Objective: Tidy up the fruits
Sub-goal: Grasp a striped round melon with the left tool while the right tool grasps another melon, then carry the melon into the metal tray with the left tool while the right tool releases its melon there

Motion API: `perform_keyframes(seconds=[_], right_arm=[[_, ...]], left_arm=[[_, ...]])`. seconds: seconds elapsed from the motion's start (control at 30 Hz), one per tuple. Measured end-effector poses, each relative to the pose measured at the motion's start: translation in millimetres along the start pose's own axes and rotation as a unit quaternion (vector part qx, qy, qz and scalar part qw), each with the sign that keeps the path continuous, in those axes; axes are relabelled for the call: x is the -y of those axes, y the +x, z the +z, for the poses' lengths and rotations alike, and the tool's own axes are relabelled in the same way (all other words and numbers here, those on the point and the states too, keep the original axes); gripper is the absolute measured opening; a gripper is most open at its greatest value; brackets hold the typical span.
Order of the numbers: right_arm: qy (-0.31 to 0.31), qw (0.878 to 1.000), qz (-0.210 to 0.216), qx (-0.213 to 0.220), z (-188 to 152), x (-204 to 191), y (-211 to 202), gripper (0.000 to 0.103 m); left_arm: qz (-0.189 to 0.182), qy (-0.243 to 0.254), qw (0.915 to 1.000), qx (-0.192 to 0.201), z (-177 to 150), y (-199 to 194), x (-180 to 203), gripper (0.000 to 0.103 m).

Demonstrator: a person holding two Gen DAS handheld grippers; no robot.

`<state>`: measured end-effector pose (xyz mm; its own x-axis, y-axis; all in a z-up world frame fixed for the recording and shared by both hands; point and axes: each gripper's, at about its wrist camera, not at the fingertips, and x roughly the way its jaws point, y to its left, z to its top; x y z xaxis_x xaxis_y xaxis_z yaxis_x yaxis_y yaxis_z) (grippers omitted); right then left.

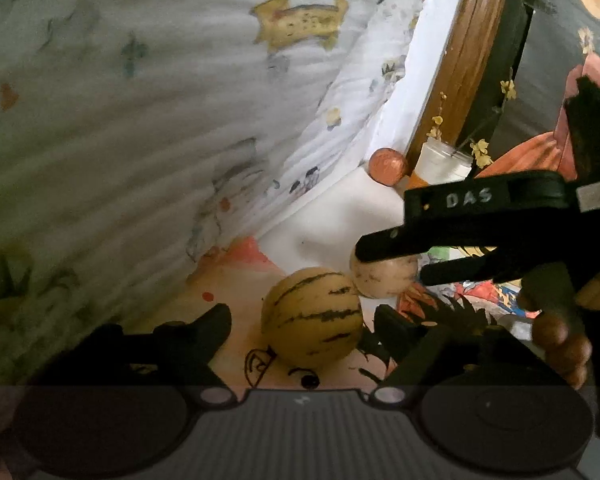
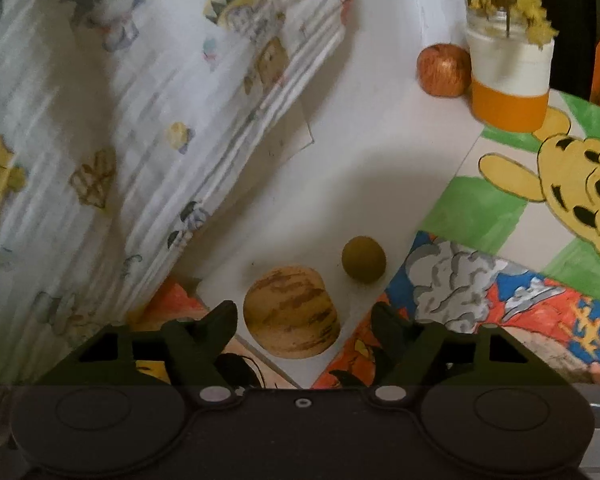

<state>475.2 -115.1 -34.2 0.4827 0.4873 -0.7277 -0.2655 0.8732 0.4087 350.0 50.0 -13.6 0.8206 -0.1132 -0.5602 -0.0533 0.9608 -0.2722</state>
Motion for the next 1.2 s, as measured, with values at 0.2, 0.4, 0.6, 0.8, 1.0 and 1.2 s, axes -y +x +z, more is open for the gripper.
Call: perform_keyframes(seconds=[0.2,0.4,0.6,0.8,1.0,1.2], right_arm=[[0.004,1.000,0.004,0.013,-0.2,1.2,2.5,0.062],[-0.004,1.000,0.003,0.015,-5.7,-3.1,1.1,0.053],[0.022,0.999,0.007,0.035,-15.8,2.2,-6.4,0.053],[0.033,0.998,0.010,0.045,-21.7,4.9,-26.2,0.049],[0.031,0.998,0.010,0.051,-35.0,6.3,-59.4,0.048],[0.036,0.997,0.022,0.067,-54.2,11.9,-89.4,0.048]], left_arm=[[-0.011,-0.005,0.9999,-0.006,0.0,2.0,-3.0,0.067],[-0.015,-0.005,0.9998,-0.011,0.3,2.4,-3.6,0.057],[-0.017,-0.007,0.9998,-0.010,0.7,2.3,-4.6,0.057],[-0.004,0.011,0.9999,-0.012,-0.2,0.0,1.2,0.057],[-0.012,-0.003,0.9995,-0.029,-0.5,-11.0,3.3,0.057],[-0.009,0.007,0.9997,-0.023,1.1,-32.6,13.1,0.057]])
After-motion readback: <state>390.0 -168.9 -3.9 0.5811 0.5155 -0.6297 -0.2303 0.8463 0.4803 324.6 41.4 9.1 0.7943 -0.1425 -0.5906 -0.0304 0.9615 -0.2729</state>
